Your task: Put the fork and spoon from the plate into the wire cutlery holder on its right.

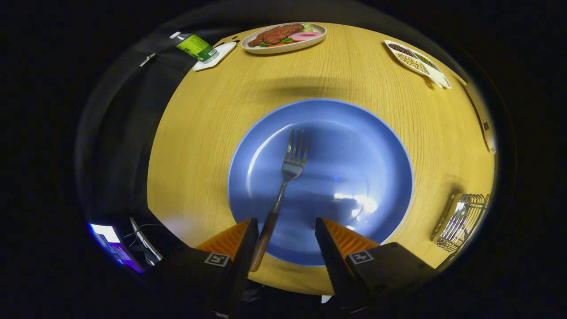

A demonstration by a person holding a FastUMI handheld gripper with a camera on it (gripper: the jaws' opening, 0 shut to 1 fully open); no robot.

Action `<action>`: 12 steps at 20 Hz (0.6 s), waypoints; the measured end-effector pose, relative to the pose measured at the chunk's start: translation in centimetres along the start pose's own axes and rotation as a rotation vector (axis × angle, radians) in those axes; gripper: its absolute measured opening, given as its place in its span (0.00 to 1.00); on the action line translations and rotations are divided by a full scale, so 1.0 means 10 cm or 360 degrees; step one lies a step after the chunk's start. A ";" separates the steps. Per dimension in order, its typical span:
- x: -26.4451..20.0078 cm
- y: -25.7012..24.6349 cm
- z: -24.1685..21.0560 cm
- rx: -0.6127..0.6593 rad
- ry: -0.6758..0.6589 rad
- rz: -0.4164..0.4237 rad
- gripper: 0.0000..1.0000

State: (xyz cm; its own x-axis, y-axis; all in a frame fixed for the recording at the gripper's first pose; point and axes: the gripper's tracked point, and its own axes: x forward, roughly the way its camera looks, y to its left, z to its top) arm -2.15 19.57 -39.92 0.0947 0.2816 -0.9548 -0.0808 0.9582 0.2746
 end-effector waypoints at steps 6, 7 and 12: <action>0.08 0.02 -0.14 0.0060 0.0092 0.0024 0.30; 0.08 0.01 -0.16 0.0071 0.0097 0.0027 0.25; 0.02 -0.02 -0.13 0.0067 0.0052 0.0109 0.12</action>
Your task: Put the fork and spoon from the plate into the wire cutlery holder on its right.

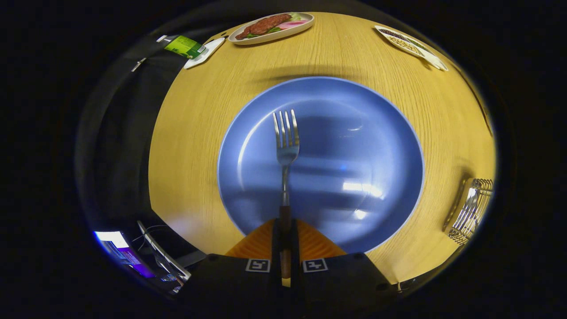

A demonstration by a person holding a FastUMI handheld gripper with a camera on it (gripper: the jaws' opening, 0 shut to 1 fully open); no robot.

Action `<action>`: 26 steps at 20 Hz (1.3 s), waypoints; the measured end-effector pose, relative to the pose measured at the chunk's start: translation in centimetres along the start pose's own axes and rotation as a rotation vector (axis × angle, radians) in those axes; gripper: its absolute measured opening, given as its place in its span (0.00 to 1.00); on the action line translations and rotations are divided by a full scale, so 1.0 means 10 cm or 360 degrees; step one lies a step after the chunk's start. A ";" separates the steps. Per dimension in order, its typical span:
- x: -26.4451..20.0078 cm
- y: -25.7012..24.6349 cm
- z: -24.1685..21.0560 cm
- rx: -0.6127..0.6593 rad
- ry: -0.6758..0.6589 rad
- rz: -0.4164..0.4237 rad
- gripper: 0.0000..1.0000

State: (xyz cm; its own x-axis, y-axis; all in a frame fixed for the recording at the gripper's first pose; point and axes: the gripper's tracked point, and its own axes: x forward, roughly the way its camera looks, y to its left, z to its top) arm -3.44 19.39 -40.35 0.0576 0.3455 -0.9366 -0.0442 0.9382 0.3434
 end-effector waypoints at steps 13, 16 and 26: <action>-1.08 -0.43 -0.17 -0.0170 -0.0129 0.0133 0.07; -1.47 -0.67 -0.30 -0.0159 -0.0118 0.0124 0.07; -2.46 -1.87 -0.74 -0.0224 0.0192 -0.0175 0.07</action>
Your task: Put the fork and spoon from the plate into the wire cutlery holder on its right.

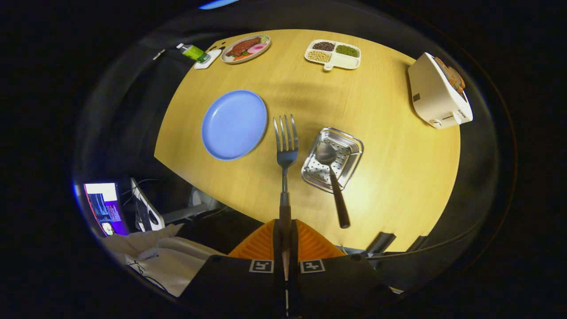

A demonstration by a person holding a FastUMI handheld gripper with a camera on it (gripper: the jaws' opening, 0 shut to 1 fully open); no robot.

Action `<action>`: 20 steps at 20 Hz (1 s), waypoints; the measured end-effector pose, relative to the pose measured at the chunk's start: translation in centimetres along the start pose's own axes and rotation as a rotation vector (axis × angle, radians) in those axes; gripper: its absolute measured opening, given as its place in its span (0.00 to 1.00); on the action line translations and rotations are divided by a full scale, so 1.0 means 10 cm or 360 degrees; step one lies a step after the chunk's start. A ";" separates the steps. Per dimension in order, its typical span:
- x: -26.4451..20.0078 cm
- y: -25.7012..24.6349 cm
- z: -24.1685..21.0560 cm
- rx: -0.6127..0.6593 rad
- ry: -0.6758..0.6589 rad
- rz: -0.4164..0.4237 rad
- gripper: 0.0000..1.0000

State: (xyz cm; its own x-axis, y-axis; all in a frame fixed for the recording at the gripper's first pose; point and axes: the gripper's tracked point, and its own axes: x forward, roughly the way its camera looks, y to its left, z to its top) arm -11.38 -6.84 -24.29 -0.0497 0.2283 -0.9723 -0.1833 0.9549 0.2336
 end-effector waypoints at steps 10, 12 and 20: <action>0.00 -0.46 -0.10 -0.0050 0.0518 0.0028 0.07; 0.03 -0.52 -0.08 -0.0082 0.0603 0.0021 0.07; 0.16 -0.59 0.04 -0.0102 0.0724 0.0027 0.10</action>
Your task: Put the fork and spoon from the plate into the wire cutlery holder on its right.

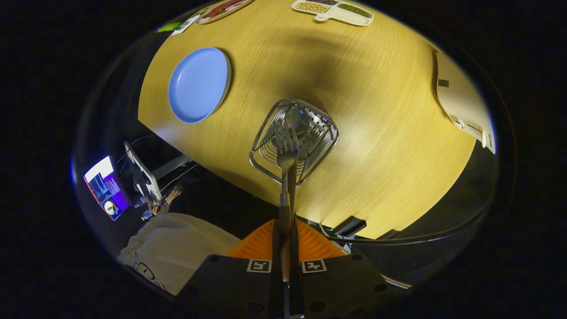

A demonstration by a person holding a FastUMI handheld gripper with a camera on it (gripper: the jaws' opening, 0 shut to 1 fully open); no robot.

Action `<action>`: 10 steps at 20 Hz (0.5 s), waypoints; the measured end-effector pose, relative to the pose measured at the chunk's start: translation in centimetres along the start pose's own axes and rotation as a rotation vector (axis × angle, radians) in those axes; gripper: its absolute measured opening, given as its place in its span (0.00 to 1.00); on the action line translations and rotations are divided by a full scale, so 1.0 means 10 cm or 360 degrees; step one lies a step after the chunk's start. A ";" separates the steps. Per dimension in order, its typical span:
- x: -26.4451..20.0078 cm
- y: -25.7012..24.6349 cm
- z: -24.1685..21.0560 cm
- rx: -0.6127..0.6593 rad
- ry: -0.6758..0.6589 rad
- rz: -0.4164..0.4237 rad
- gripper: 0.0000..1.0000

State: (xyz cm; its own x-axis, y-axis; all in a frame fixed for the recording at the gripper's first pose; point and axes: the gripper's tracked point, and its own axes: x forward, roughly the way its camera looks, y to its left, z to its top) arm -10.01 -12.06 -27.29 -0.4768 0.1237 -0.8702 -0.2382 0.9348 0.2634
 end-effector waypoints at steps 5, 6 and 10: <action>-0.07 -0.07 0.14 0.0050 -0.0119 0.0000 0.21; -0.09 -0.07 0.15 0.0051 -0.0158 0.0002 0.31; -0.25 0.03 0.19 0.0087 -0.0356 0.0063 0.72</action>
State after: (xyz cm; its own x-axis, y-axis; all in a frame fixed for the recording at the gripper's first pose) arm -7.27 -11.45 -25.80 -0.2840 0.2256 -0.9319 -0.1739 0.9437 0.2815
